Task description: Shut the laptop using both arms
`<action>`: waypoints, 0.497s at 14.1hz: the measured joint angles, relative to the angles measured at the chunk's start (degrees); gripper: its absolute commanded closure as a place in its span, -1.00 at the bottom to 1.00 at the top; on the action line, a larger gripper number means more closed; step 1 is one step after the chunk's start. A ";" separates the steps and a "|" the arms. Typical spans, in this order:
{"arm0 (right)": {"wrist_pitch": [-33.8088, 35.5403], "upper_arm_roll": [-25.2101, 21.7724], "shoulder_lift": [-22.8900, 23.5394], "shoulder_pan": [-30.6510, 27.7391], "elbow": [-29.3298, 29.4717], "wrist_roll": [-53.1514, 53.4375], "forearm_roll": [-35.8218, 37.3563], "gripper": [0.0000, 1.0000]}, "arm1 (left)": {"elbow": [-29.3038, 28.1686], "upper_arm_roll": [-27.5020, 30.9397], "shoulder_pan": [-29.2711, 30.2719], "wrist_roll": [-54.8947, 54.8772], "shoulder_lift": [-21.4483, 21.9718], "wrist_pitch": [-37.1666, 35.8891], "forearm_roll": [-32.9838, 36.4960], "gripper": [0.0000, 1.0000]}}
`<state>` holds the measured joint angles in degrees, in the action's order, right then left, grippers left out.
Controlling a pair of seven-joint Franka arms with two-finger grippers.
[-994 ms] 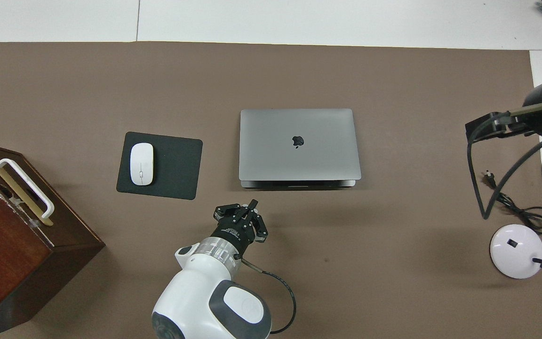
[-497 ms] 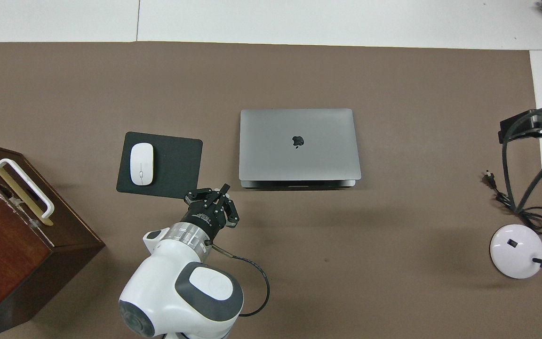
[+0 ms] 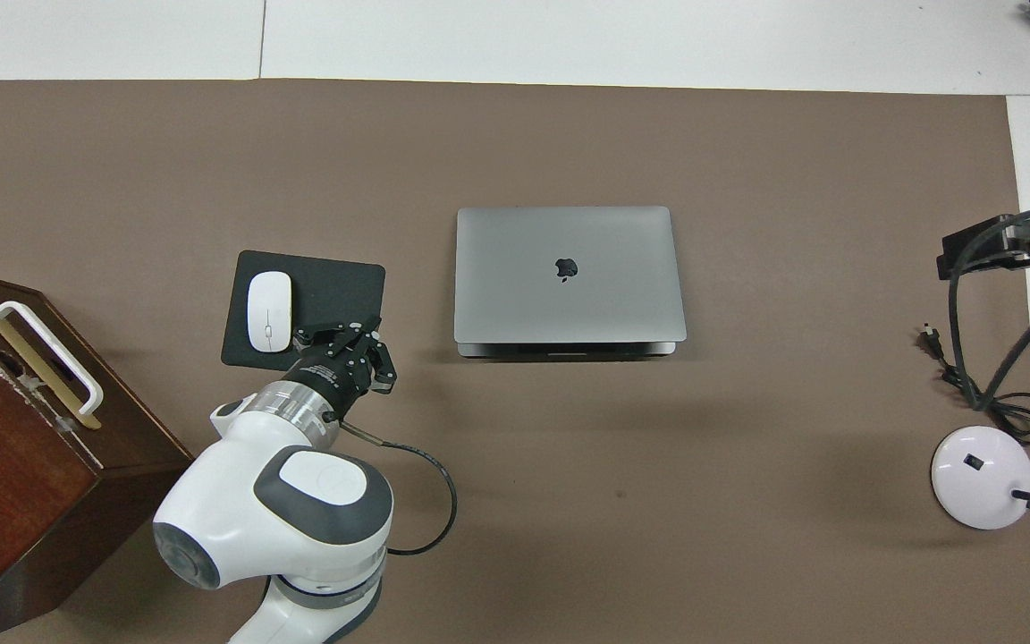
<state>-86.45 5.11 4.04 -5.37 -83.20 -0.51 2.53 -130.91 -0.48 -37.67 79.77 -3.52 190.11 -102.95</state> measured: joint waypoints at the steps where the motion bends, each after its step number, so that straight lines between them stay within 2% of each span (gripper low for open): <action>1: 0.00 -0.06 -0.62 0.16 -0.11 0.00 0.00 -1.00 | 0.00 -0.01 0.83 -0.69 0.04 -0.07 0.00 1.00; 7: 0.27 -1.49 -4.63 3.43 -0.95 0.05 -0.02 -1.00 | 0.46 0.05 7.93 -10.46 0.39 -3.42 0.01 1.00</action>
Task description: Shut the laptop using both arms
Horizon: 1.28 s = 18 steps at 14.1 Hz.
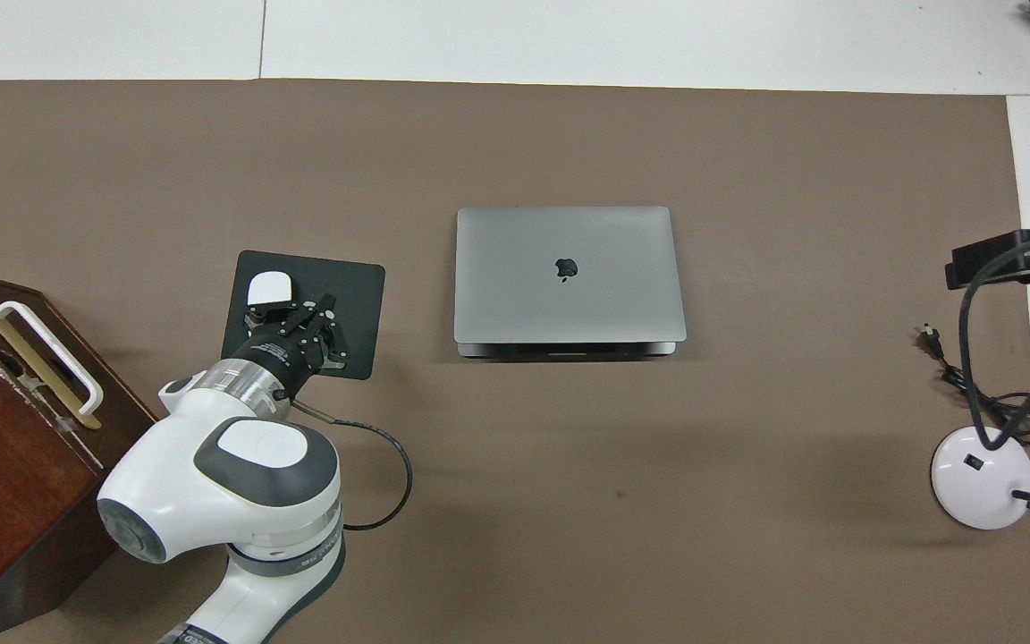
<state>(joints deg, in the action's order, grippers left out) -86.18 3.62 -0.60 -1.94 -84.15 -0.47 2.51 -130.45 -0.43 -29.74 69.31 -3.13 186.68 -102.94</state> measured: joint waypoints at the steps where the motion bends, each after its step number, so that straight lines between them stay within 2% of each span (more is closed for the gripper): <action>1: 0.38 -0.84 -0.32 0.81 -0.10 0.00 0.00 -1.00 | 0.36 0.03 1.32 -1.88 0.09 -0.88 0.03 1.00; 4: 0.72 -1.96 -0.65 1.41 -1.19 0.00 0.00 -1.00 | 1.80 0.12 5.49 -7.24 0.15 -3.46 1.18 1.00; 7: 0.72 -2.16 -0.73 1.41 -2.83 0.00 0.00 -1.00 | 3.50 0.26 10.89 -7.89 -0.07 -7.61 8.53 1.00; 10: 0.71 -2.44 -0.84 1.53 -3.93 0.00 0.00 -1.00 | 6.13 0.44 16.44 -8.21 -2.08 -12.87 16.43 1.00; 15: 0.70 -3.20 -0.92 1.58 -4.92 0.00 0.00 -1.00 | 14.30 0.75 27.02 -8.43 -8.57 -26.36 36.32 1.00; 18: 0.70 -3.20 -1.05 1.62 -5.01 0.00 0.00 -1.00 | 19.07 1.63 30.45 -8.64 -11.36 -32.85 47.52 1.00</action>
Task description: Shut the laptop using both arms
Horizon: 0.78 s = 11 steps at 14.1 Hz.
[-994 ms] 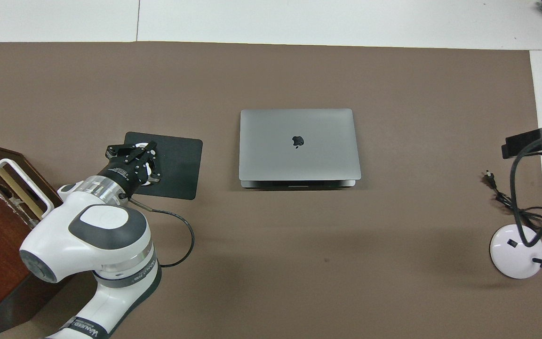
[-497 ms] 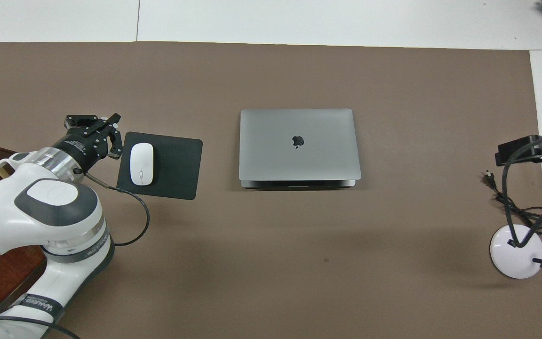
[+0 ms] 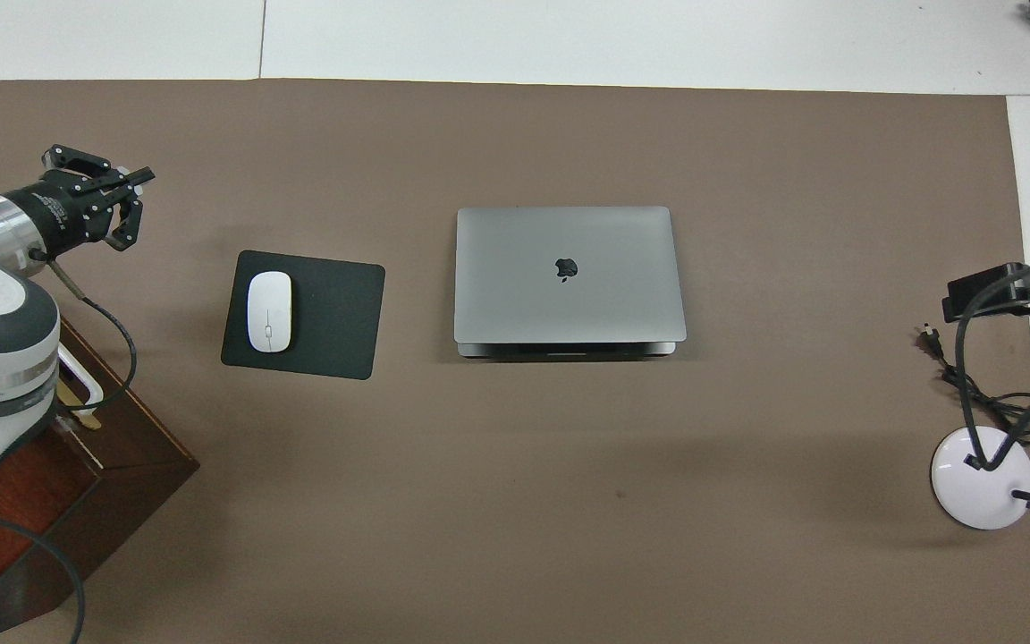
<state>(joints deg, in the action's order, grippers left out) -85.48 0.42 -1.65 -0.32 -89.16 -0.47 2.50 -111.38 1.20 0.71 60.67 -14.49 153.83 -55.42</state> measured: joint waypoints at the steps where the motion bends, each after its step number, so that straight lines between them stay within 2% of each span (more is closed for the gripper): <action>1: 0.00 0.00 -0.02 0.02 0.00 0.00 -0.04 -1.00 | 1.54 1.14 0.17 0.00 -0.55 -3.03 3.60 1.00; 5: -0.26 -0.03 -0.06 0.04 0.00 2.58 -4.64 -1.00 | 7.30 5.08 0.37 -0.11 -1.34 -16.43 16.32 1.00; 8: -0.28 -0.05 -0.07 0.04 0.00 3.45 -4.79 -1.00 | 12.85 6.45 0.43 -0.17 -2.20 -25.53 24.46 1.00; 11: -0.31 -0.08 -0.10 0.04 0.00 3.37 -4.79 -1.00 | 17.16 6.45 0.42 -0.21 -3.11 -31.70 33.18 1.00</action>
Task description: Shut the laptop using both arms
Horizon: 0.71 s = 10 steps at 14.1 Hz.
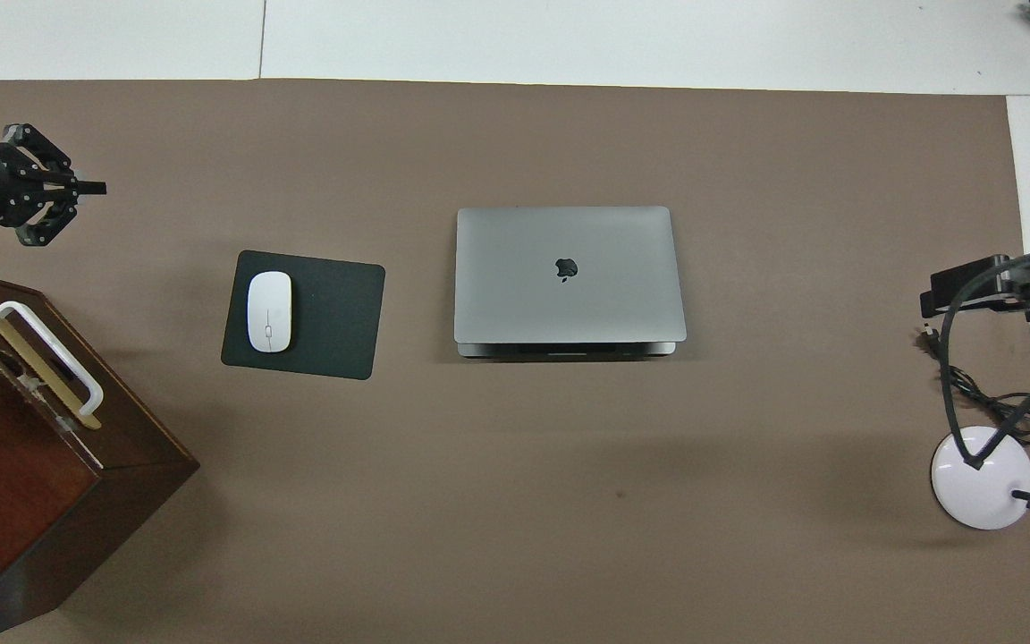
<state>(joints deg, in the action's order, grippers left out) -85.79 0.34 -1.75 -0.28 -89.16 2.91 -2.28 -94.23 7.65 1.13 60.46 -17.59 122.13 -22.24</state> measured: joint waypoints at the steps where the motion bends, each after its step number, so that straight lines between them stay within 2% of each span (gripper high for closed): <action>1: -0.05 0.00 -0.01 0.00 0.00 -0.20 0.00 -1.00 | 0.84 0.00 0.00 -0.16 -0.02 -1.53 3.31 1.00; 4: -0.51 0.00 -0.01 0.00 0.00 -0.43 0.00 -1.00 | 3.60 0.00 0.00 -0.90 0.10 -7.97 9.82 1.00; 10: -1.18 -0.04 -0.01 0.00 0.00 -0.56 0.42 -1.00 | 5.60 0.52 0.01 -5.20 4.99 -22.46 12.61 1.00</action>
<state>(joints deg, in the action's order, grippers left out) -86.97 0.30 -1.76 -0.28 -89.16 2.35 -1.86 -88.63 8.17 1.14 55.26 -12.61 99.67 -9.63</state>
